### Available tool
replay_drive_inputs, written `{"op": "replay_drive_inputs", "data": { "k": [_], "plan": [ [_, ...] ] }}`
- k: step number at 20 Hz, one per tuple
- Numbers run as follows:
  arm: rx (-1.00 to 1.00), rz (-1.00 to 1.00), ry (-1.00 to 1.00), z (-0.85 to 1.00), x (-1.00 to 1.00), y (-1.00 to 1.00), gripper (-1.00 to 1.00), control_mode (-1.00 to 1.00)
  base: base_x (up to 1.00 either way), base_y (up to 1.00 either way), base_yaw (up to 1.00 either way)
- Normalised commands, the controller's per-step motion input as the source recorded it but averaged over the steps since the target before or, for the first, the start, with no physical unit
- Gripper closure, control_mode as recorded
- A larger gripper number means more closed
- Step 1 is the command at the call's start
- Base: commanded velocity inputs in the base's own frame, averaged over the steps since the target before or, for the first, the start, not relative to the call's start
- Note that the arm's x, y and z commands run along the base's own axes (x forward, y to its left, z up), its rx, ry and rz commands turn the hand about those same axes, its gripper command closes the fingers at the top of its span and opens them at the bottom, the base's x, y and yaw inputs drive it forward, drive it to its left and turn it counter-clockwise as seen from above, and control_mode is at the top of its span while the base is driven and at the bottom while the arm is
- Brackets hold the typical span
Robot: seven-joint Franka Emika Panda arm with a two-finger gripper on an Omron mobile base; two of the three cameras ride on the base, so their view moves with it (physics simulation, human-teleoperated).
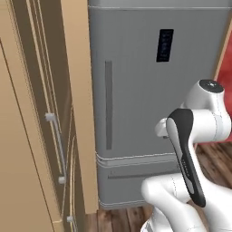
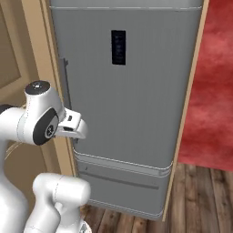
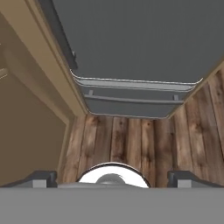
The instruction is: Take the cupcake and cake from the fridge and place them on the empty tray on the dining counter.
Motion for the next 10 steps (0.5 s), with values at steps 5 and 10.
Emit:
{"op": "replay_drive_inputs", "data": {
  "k": [5, 10],
  "plan": [
    [0.00, 0.00, 0.00, 0.00, 0.00, 0.00, -1.00, 1.00, -0.15, 0.42, 0.02],
    [0.00, 0.00, 0.00, 0.00, 0.00, 0.00, -1.00, 1.00, -0.03, 0.46, 0.01]
  ]
}}
